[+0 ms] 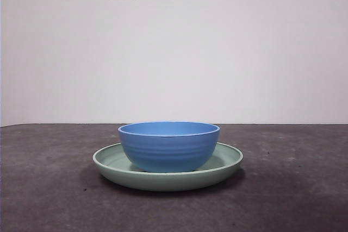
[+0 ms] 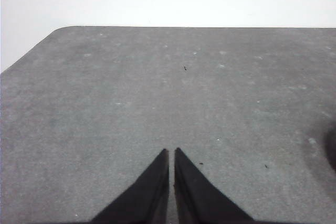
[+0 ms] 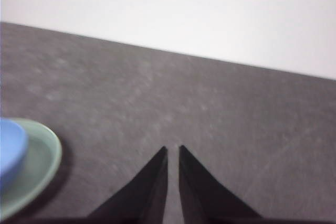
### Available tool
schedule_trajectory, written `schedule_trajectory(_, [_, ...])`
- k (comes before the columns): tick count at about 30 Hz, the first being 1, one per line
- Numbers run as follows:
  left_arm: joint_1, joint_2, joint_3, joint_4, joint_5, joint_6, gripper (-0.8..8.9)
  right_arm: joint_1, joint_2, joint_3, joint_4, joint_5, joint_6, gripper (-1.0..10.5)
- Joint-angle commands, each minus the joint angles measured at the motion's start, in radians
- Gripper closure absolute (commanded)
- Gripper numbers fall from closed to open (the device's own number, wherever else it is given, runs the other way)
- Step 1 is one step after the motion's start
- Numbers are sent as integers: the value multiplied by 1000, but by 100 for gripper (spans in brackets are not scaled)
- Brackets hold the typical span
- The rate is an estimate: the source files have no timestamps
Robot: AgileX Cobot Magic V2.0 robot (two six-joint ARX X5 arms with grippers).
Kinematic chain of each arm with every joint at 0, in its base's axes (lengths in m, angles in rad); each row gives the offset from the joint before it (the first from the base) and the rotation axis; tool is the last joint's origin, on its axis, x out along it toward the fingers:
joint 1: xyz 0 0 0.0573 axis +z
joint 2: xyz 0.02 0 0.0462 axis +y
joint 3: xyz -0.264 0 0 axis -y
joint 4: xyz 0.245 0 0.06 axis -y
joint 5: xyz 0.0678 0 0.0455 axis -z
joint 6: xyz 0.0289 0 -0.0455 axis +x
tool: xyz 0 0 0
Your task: Pick up the blue bowl, put it on the green plate, put it on desk
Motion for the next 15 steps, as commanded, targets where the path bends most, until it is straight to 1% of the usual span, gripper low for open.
schedule_trajectory(1, [2, -2, -20, -6, -4, -2, 794, -13, -52, -110, 66, 16, -11, 915])
schedule_trajectory(7, [2, -2, -20, -6, -4, -2, 794, -14, -143, -245, 107, 109, -9, 916])
schedule_trajectory(9, [2, -2, -20, -6, -4, -2, 794, -14, -159, -264, 107, 143, -8, 915])
schedule_trajectory(13, [2, -2, -20, -6, -4, -2, 794, -14, -166, -285, 106, 232, 17, 915])
schedule_trajectory(15, [2, -2, -20, -6, -4, -2, 794, -14, -166, -292, 106, 245, 16, 915])
